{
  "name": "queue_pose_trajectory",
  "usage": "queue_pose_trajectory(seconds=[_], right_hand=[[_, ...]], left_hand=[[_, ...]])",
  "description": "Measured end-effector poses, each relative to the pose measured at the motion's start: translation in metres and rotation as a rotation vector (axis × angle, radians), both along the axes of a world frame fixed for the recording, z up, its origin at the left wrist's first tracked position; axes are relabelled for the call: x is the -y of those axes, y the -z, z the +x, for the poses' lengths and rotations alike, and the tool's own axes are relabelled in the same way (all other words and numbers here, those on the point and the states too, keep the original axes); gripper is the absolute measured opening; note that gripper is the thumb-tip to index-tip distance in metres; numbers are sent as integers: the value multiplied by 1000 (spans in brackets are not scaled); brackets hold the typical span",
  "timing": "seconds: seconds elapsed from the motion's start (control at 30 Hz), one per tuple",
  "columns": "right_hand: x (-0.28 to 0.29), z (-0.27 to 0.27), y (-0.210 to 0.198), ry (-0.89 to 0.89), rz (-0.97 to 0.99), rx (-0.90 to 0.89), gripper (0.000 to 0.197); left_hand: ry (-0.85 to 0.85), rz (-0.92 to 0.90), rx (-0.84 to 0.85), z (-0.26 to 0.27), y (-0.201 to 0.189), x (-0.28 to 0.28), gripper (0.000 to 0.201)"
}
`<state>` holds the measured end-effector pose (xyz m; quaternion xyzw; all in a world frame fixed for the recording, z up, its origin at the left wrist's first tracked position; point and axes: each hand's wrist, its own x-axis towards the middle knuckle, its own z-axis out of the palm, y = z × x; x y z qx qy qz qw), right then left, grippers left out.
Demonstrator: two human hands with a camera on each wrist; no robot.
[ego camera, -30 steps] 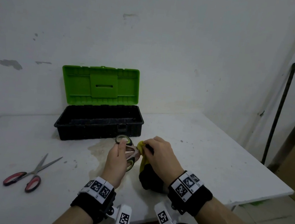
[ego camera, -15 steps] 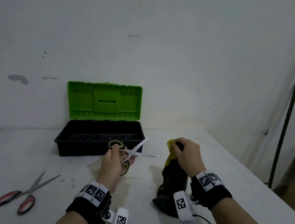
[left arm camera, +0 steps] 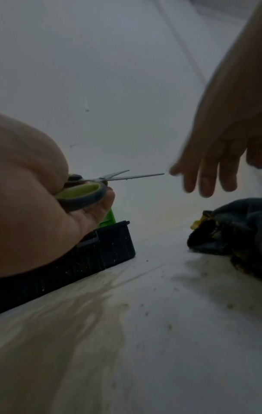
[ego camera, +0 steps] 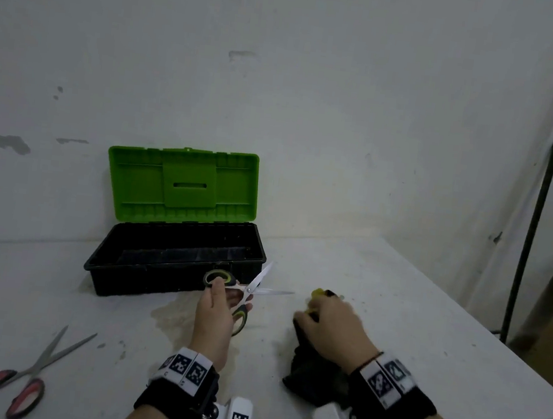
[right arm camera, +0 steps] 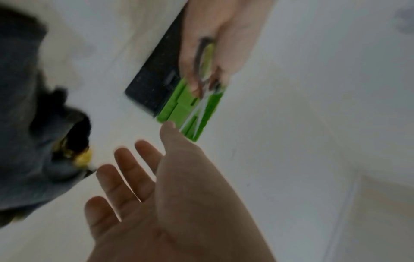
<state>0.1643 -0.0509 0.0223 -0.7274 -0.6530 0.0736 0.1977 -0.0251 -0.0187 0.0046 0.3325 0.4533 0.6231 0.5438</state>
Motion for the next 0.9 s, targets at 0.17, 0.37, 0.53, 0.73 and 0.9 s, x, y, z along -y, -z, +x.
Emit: queue_pose_trajectory(seconds=[0.17,0.37,0.53,0.73,0.9], right_hand=[[28,-50,-13,-223,-118,-538,41],[16,-60,-12,-246,-89,-833,24],[4,-43,-18,-219,-71,-584,24],[-5,-43,-20,-223,-31,-435,25],[-12,-55,-15,-217,-17,-445,24]], left_hand=[[23,13,57,19,-6,7,37],[29,34,0,11,-8,15,39],[20,80,-81,-24,-8,13,26],[256,76,-378,-56,-8,11,14],[333,45,-375,-64,-9,9,13]])
